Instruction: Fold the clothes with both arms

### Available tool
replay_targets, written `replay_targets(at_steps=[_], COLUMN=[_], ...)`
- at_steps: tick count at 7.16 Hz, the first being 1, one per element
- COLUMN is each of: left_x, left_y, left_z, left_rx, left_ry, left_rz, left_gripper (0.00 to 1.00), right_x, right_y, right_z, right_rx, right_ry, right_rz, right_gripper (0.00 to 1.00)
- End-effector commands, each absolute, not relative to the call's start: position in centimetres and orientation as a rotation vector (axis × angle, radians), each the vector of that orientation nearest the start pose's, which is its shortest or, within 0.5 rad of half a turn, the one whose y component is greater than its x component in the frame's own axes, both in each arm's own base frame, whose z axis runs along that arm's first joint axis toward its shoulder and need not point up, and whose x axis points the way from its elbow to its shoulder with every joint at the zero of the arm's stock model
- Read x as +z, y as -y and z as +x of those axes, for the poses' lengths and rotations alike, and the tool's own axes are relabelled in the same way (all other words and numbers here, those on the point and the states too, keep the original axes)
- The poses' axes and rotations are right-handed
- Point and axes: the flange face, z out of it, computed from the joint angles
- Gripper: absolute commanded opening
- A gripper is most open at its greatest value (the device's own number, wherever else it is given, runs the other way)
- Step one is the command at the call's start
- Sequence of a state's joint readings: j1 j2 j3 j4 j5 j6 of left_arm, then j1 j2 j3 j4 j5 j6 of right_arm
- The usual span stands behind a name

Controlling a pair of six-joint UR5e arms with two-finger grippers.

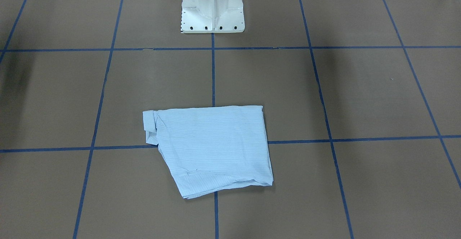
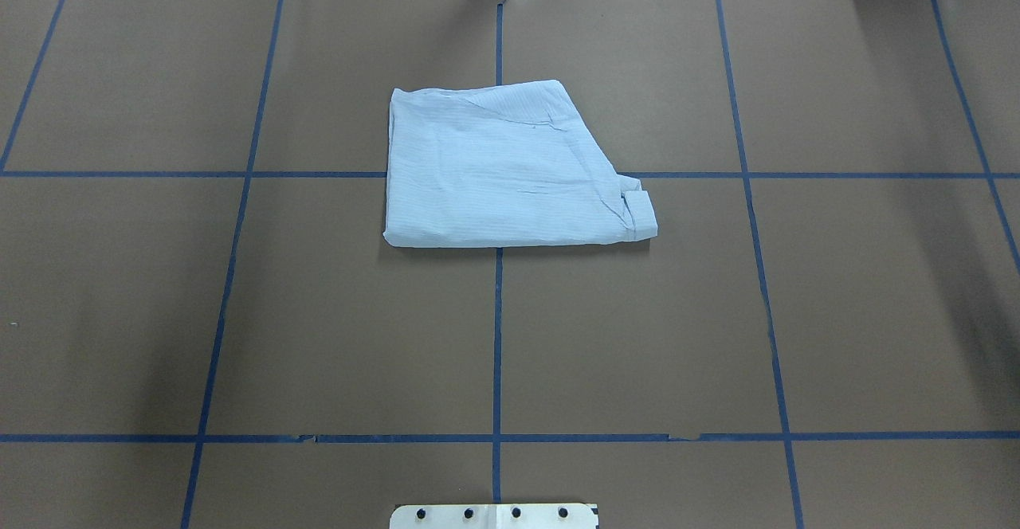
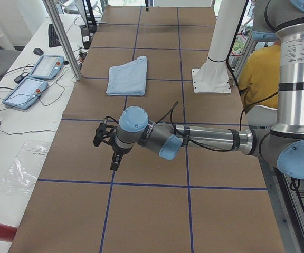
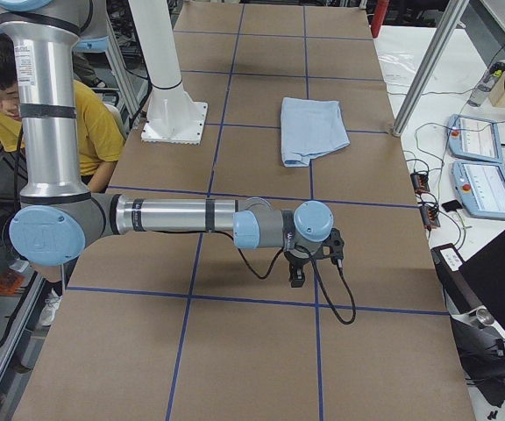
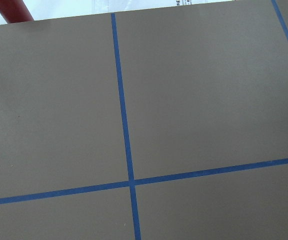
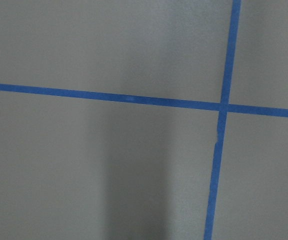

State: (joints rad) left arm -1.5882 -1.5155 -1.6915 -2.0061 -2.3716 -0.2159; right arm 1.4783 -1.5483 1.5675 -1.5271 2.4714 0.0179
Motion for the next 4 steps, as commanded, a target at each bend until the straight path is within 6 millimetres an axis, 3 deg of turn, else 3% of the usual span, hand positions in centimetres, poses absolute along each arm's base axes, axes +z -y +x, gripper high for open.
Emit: replay_targets(at_steps=[1, 4], left_x=[58.2, 57.1], left_y=[48.3, 48.6], left_z=[-7.0, -6.9], left_rx=[-0.024, -0.008], left_ry=[-0.822, -0.827], left_rz=[0.380, 0.401], left_gripper=[1.00, 1.00], right_x=[64.1, 64.4], right_y=[50.9, 50.9], right_z=[1.1, 1.4], right_rx=[-0.099, -0.095], right_ry=[0.849, 0.818], right_rz=[0.010, 0.011], right_gripper=[1.00, 1.00])
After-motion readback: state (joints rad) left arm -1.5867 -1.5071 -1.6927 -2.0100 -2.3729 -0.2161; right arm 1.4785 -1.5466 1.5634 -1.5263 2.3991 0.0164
